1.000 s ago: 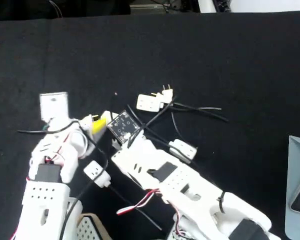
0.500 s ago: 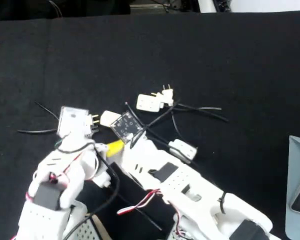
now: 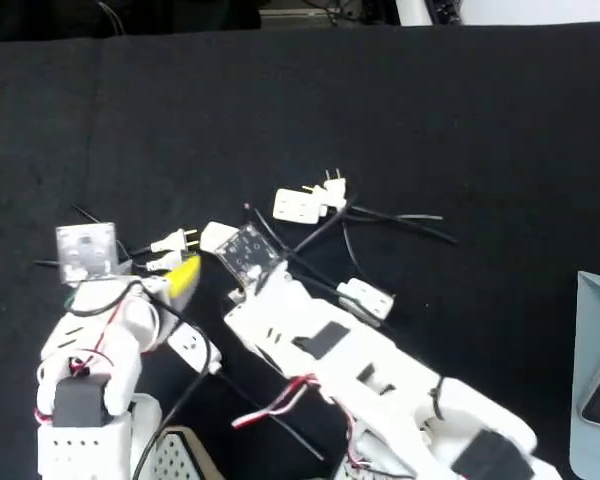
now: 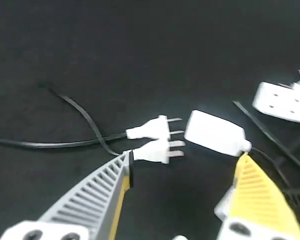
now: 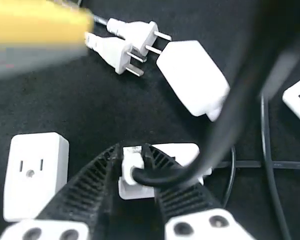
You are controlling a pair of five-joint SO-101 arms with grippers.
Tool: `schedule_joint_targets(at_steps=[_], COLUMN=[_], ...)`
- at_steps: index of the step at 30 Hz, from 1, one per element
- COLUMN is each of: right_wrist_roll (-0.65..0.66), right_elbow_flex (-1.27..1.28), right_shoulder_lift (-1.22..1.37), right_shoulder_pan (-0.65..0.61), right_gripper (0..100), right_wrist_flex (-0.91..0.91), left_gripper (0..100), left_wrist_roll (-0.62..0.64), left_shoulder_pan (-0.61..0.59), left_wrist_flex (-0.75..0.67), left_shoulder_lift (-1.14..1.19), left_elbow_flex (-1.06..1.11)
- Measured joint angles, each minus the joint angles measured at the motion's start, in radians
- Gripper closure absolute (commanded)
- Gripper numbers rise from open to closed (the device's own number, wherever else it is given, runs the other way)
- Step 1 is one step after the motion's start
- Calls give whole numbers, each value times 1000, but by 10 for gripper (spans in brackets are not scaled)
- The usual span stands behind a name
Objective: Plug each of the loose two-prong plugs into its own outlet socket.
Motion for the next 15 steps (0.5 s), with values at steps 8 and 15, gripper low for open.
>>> schedule_joint_targets(at_steps=[8,15], right_wrist_roll=[-2,-2], right_elbow_flex=[-146,-133], right_shoulder_lift=[178,143], right_shoulder_pan=[-2,-2], right_gripper=[986,848], right_wrist_flex=[48,64], left_gripper=[676,676], left_wrist_roll=[0,0], left_shoulder_pan=[-170,-207], left_wrist_flex=[5,5], left_shoulder_lift=[-11,-8], left_elbow_flex=[25,69])
